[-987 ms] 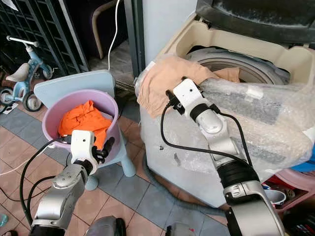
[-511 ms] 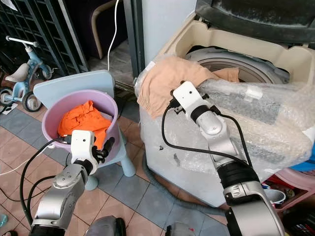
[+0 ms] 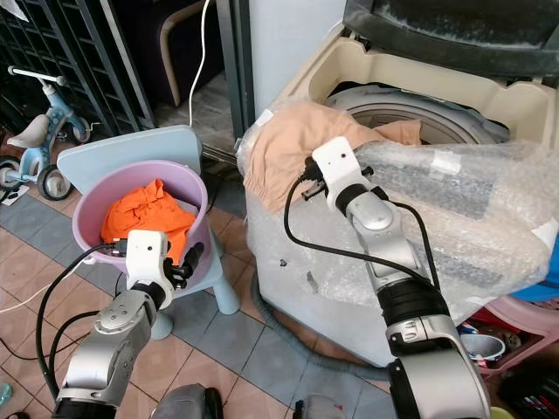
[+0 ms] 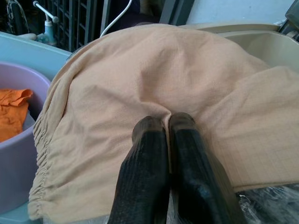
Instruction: Clothes washing
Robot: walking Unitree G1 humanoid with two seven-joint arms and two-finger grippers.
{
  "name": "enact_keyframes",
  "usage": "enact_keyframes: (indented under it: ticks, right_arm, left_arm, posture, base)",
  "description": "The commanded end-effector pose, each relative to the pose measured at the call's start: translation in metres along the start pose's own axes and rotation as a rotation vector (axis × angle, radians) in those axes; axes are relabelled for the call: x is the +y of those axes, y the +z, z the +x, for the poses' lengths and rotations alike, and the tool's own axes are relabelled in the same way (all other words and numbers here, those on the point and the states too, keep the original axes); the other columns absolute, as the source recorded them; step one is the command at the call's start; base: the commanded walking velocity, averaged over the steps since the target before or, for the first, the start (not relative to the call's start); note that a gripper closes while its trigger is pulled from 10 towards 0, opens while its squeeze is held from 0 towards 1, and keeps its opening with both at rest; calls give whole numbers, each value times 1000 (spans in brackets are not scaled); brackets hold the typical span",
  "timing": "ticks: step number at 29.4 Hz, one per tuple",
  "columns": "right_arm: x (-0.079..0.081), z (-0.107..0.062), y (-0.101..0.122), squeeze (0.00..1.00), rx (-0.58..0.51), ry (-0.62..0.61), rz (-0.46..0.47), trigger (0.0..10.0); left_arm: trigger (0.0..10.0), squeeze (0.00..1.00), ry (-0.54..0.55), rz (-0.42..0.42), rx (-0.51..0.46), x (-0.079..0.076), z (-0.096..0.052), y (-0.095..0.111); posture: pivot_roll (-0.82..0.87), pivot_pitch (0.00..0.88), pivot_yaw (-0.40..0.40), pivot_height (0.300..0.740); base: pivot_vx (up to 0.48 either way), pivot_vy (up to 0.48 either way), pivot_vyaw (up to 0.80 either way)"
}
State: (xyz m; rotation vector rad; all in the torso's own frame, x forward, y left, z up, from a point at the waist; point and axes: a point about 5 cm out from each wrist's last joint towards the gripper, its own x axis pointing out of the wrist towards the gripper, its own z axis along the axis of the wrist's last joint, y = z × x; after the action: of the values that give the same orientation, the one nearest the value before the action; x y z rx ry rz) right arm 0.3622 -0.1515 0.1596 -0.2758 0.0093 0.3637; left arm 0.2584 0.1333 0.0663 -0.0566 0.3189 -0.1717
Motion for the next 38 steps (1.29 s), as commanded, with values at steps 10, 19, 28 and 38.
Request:
enact_keyframes:
  ticks: [10,19,28,38]
  right_arm:
    - [-59,9,41,0,-116,-235,231,0]
    - [-100,5,70,0,-197,-378,245,0]
    - [-142,-15,56,1000,-50,-770,116,10000]
    - [-120,-2,47,1000,-41,-569,106,10000]
  left_arm:
    - [10000,0,13,17,0,3,1,0]
    - [10000,0,16,19,0,4,1,0]
    - [10000,0,18,22,9,3,0,-2]
    - [10000,0,13,27,12,4,2,-1]
  posture:
    - [-37,57,7,740]
    - [-42,55,10,740]
    - [-29,59,3,740]
    - [-47,60,17,740]
  base:
    - [0,0,0]
    - [0,0,0]
    - [0,0,0]
    - [0,0,0]
